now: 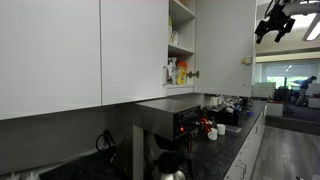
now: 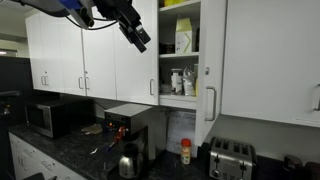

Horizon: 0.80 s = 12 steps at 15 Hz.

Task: Close the top right cabinet door

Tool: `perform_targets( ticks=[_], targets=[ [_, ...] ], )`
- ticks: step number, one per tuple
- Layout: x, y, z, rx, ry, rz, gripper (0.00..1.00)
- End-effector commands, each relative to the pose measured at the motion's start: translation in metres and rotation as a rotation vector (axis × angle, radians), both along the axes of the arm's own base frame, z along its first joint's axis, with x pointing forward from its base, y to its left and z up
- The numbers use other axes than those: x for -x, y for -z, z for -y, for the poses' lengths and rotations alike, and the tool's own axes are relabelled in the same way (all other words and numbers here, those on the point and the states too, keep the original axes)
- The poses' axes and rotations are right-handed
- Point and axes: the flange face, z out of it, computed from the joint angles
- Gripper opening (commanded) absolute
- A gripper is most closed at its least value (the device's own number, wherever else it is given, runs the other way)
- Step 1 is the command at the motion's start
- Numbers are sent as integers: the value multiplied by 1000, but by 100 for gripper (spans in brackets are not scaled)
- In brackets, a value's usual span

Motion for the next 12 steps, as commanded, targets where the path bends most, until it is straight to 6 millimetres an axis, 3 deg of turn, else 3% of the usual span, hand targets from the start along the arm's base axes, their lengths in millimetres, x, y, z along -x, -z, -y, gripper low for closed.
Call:
perform_targets(
  ticks=[1,12],
  targets=[
    [-17,5,27,22,7,-8,100],
    [-39,28,76,10,-15,82,100]
  ],
)
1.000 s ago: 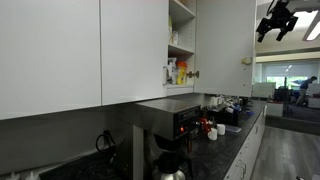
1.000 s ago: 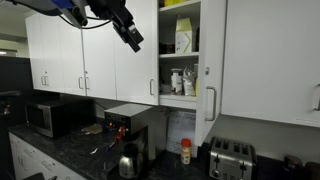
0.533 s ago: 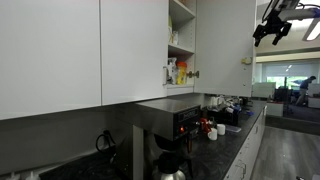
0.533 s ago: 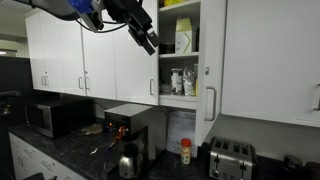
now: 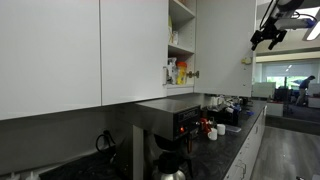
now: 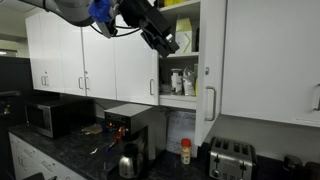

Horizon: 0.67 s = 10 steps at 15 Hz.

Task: Close the top right cabinet door

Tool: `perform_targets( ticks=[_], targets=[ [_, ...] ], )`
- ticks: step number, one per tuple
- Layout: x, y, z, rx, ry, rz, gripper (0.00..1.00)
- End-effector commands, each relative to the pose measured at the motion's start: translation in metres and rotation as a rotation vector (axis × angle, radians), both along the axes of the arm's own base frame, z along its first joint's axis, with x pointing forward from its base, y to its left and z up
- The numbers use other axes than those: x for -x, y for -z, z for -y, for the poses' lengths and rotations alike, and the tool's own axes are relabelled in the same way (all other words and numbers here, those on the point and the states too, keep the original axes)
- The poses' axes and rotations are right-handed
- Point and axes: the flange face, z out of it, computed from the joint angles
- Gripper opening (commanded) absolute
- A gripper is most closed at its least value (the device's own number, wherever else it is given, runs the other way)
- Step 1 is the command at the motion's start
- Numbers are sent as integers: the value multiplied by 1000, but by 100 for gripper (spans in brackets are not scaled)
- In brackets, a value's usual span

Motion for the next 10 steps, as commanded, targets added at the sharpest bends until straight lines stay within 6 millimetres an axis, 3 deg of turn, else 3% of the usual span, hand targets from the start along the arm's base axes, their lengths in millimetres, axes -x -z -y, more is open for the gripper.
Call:
perform_targets(
  ticks=[1,10],
  targets=[
    [-8,5,22,4,-15,21,100],
    [-29,13,41,19,-55,42,100]
  ],
)
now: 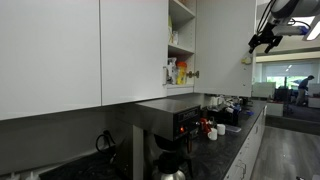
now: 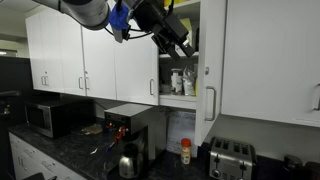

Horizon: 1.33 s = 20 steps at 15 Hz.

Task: Close the top right cabinet door

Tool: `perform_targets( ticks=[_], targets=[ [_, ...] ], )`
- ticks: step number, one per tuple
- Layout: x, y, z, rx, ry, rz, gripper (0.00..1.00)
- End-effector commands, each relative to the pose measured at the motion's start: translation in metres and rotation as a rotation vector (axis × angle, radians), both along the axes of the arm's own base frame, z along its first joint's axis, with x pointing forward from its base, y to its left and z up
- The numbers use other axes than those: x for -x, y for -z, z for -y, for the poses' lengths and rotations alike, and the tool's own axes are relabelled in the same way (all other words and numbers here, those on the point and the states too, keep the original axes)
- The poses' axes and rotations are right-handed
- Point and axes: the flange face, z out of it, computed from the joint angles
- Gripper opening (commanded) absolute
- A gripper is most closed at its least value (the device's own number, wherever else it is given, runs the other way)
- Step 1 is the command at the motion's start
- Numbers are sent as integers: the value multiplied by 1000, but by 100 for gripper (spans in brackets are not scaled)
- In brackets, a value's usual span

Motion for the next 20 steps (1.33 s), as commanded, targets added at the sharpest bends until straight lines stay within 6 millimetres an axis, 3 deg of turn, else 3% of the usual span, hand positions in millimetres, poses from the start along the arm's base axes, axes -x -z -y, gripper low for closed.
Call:
perform_targets(
  ticks=[1,14,20],
  targets=[
    [-17,0,11,25,-28,9,100],
    [-44,6,25,64,-75,66,100],
    [-51,6,14,44,-126,89,100]
  ],
)
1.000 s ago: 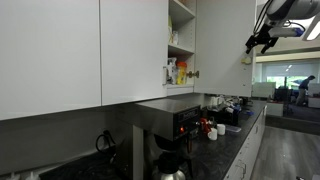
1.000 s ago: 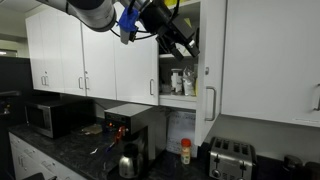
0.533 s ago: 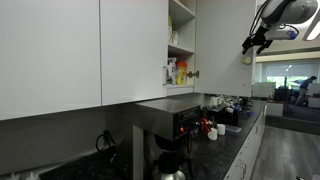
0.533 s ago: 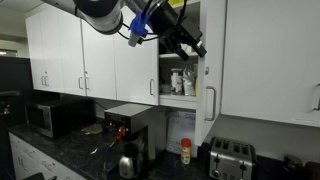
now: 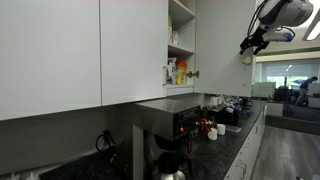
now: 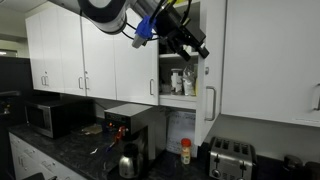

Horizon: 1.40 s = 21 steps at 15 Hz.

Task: Close the top right cabinet door

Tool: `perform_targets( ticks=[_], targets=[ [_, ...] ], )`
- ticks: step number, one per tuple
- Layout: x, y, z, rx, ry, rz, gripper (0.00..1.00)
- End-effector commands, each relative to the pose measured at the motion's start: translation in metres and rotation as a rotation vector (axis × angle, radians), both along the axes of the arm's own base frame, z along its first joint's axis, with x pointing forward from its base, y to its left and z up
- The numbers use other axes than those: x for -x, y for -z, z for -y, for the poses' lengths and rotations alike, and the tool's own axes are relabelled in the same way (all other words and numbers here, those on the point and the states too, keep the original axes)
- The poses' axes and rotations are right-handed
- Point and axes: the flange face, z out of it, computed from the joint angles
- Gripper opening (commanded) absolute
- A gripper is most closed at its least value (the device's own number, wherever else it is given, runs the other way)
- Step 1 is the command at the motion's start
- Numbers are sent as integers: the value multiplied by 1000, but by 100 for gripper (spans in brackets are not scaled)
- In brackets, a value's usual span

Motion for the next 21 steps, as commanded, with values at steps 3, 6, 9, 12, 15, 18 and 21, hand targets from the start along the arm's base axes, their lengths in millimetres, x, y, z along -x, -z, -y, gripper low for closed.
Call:
perform_targets(
  ticks=[3,6,9,12,15,18,21],
  targets=[
    [-8,-2,-8,1,-61,20,100],
    [-9,-4,-17,2,-87,22,100],
    [-7,-9,-27,6,-105,27,100],
    [-6,-16,-40,13,-128,35,100],
    [-2,-19,-59,14,-156,35,100],
    [2,-21,-80,21,-189,30,100],
    [4,-22,-101,30,-226,28,100]
  ],
)
